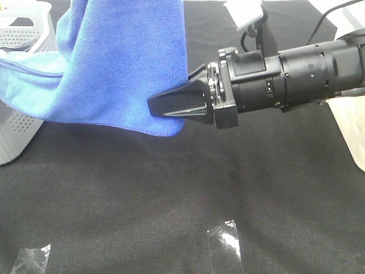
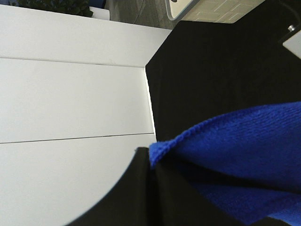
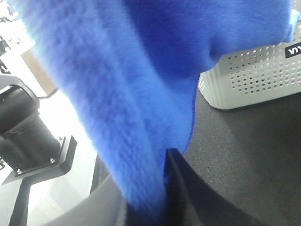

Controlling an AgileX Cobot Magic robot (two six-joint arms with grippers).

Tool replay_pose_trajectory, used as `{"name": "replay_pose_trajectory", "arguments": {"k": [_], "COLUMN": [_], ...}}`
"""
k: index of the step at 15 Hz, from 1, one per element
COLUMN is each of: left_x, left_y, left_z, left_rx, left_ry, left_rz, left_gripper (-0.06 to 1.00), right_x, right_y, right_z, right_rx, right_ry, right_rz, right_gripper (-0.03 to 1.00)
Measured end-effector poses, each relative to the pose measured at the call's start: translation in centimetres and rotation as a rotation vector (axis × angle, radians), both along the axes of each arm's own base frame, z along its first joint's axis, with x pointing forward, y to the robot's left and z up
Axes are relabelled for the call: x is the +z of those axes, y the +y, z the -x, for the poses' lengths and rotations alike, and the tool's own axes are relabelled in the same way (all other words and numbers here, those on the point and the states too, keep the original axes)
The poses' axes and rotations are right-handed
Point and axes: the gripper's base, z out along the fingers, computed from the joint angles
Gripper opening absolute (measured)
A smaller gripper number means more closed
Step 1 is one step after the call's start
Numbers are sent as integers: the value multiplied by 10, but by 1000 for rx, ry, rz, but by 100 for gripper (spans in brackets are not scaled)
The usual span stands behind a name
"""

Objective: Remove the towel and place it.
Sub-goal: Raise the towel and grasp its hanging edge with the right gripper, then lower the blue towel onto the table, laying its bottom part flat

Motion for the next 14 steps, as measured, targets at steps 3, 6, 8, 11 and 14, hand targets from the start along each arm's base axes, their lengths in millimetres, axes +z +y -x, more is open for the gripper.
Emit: {"name": "replay_pose_trajectory", "arguments": {"k": [3,6,8,11,14], "left_x": [-4,-8,-9,-9,-8], "left_y": [3,6,7,9,12], "left_z": [0,0,-1,-3,-5], "left_rx": [26,57,104,221,351], "left_ry": [34,79,120,255,368], "left_rz": [-34,-61,-15,159,339], "left_gripper": [0,0,0,0,0], "right_x": [0,0,1,4,43], "right_y": [0,0,0,-1,-7], "right_z": [0,1,0,-10,-18], "right_rx": [0,-6,-38,-142,-215], "right_ry": [0,39,118,255,270], "right_rz": [1,-6,-13,64,227], "right_gripper": [11,0,0,0,0]}}
